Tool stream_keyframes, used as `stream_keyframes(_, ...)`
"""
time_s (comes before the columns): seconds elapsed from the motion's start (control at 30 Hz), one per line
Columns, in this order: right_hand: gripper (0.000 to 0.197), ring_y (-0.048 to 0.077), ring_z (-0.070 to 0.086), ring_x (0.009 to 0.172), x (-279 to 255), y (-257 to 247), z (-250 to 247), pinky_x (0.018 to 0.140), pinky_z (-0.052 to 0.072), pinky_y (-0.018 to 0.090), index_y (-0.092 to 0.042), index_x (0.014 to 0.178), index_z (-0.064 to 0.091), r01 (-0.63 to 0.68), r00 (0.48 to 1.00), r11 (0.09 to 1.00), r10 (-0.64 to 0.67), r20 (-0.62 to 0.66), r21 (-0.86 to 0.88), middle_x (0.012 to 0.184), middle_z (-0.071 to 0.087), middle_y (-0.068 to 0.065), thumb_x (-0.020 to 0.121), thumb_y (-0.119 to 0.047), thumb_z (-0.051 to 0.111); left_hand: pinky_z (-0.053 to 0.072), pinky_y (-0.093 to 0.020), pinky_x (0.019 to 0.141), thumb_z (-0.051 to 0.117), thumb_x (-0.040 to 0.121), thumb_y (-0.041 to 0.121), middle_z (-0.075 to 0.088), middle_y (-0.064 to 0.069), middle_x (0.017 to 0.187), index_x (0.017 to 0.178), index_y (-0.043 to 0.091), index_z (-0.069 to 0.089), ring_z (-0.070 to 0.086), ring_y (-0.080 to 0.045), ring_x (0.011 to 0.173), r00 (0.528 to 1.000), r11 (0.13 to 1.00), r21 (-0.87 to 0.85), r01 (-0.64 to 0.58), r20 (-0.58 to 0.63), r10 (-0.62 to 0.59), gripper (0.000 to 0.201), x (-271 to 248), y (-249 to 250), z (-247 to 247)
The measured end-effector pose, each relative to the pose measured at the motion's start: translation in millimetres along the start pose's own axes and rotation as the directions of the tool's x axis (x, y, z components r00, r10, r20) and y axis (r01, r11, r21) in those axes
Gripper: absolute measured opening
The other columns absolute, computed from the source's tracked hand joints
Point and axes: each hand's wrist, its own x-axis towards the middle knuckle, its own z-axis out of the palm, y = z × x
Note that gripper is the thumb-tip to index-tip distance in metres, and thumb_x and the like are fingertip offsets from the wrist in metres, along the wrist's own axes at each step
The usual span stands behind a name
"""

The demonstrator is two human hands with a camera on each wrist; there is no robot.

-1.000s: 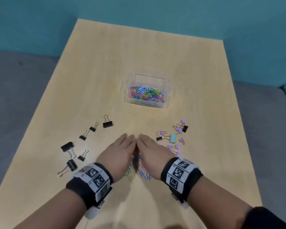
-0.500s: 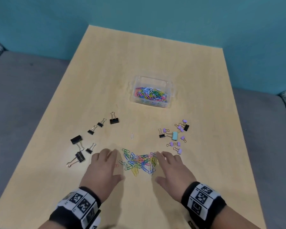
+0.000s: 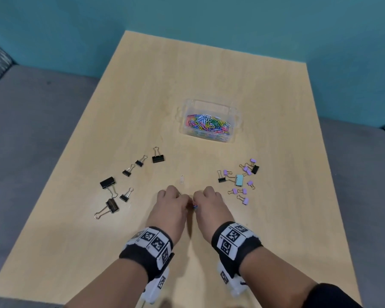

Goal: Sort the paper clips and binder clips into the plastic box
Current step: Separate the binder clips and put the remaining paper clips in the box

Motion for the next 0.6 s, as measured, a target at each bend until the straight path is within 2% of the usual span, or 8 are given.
stream_keyframes(0.1, 0.016, 0.023, 0.045, 0.082, 5.8, 4.7, -6.9, 0.066, 0.038, 0.031, -0.019, 0.089, 0.044, -0.021, 1.0, 0.999, 0.02, 0.016, 0.042, 0.097, 0.041, 0.002, 0.086, -0.005, 0.052, 0.032, -0.025, 0.066, 0.051, 0.085, 0.005, 0.047, 0.0, 0.096, 0.101, 0.022, 0.063, 0.04, -0.018, 0.085, 1.0, 1.0, 0.008, 0.008, 0.003, -0.008, 0.027, 9.3, -1.5, 0.9)
stream_keyframes(0.2, 0.007, 0.022, 0.049, 0.074, 11.2, 10.7, -12.6, 0.065, 0.045, 0.035, -0.017, 0.087, 0.048, -0.072, 0.996, 0.993, 0.067, 0.054, 0.09, 0.092, 0.045, 0.002, 0.09, -0.011, 0.051, 0.029, -0.028, 0.059, 0.049, 0.086, 0.005, 0.041, 0.001, 0.085, 0.091, 0.014, 0.062, 0.041, -0.02, 0.072, 0.997, 0.998, 0.021, 0.065, 0.049, -0.066, 0.016, 17.7, -1.7, -5.6)
stream_keyframes(0.33, 0.005, 0.022, 0.056, 0.076, 17.0, 20.1, -26.2, 0.06, 0.042, 0.031, -0.018, 0.089, 0.054, -0.132, 0.979, 0.983, 0.109, 0.173, 0.128, 0.09, 0.057, 0.004, 0.088, -0.013, 0.053, 0.035, -0.026, 0.061, 0.05, 0.087, 0.013, 0.047, 0.001, 0.086, 0.086, 0.018, 0.063, 0.052, -0.021, 0.073, 0.984, 0.991, -0.031, 0.13, 0.127, -0.125, 0.014, 27.1, -2.6, -15.7)
stream_keyframes(0.4, 0.003, 0.018, 0.056, 0.069, 18.1, 27.1, -30.3, 0.056, 0.042, 0.029, -0.018, 0.087, 0.056, -0.184, 0.965, 0.96, 0.135, 0.227, 0.21, 0.084, 0.062, 0.004, 0.085, -0.015, 0.056, 0.035, -0.026, 0.063, 0.051, 0.086, 0.017, 0.048, 0.003, 0.084, 0.081, 0.022, 0.061, 0.052, -0.019, 0.075, 0.973, 0.985, -0.066, 0.161, 0.177, -0.147, 0.013, 30.0, -3.8, -20.1)
stream_keyframes(0.5, 0.004, 0.019, 0.052, 0.057, 20.5, 36.0, -34.2, 0.053, 0.047, 0.034, -0.017, 0.081, 0.056, -0.278, 0.947, 0.866, 0.176, 0.268, 0.416, 0.072, 0.059, 0.005, 0.081, -0.015, 0.06, 0.039, -0.027, 0.059, 0.058, 0.079, 0.014, 0.054, 0.005, 0.074, 0.071, 0.025, 0.06, 0.056, -0.017, 0.069, 0.951, 0.953, -0.192, 0.233, 0.249, -0.183, 0.014, 33.9, -9.3, -25.6)
stream_keyframes(0.53, 0.006, 0.019, 0.049, 0.053, 21.9, 38.1, -36.7, 0.05, 0.045, 0.033, -0.017, 0.079, 0.055, -0.313, 0.939, 0.809, 0.188, 0.287, 0.497, 0.069, 0.056, 0.006, 0.08, -0.013, 0.06, 0.042, -0.026, 0.056, 0.061, 0.077, 0.011, 0.055, 0.006, 0.066, 0.07, 0.022, 0.062, 0.056, -0.016, 0.06, 0.939, 0.909, -0.302, 0.289, 0.275, -0.208, 0.013, 35.6, -11.0, -28.3)
stream_keyframes(0.6, 0.011, 0.018, 0.045, 0.047, 25.7, 40.9, -46.2, 0.048, 0.039, 0.029, -0.014, 0.077, 0.053, -0.363, 0.925, 0.686, 0.185, 0.331, 0.63, 0.063, 0.051, 0.007, 0.083, -0.008, 0.06, 0.046, -0.027, 0.048, 0.065, 0.077, 0.002, 0.052, 0.005, 0.055, 0.071, 0.014, 0.064, 0.05, -0.013, 0.046, 0.909, 0.763, -0.511, 0.395, 0.339, -0.244, 0.013, 39.8, -11.1, -36.2)
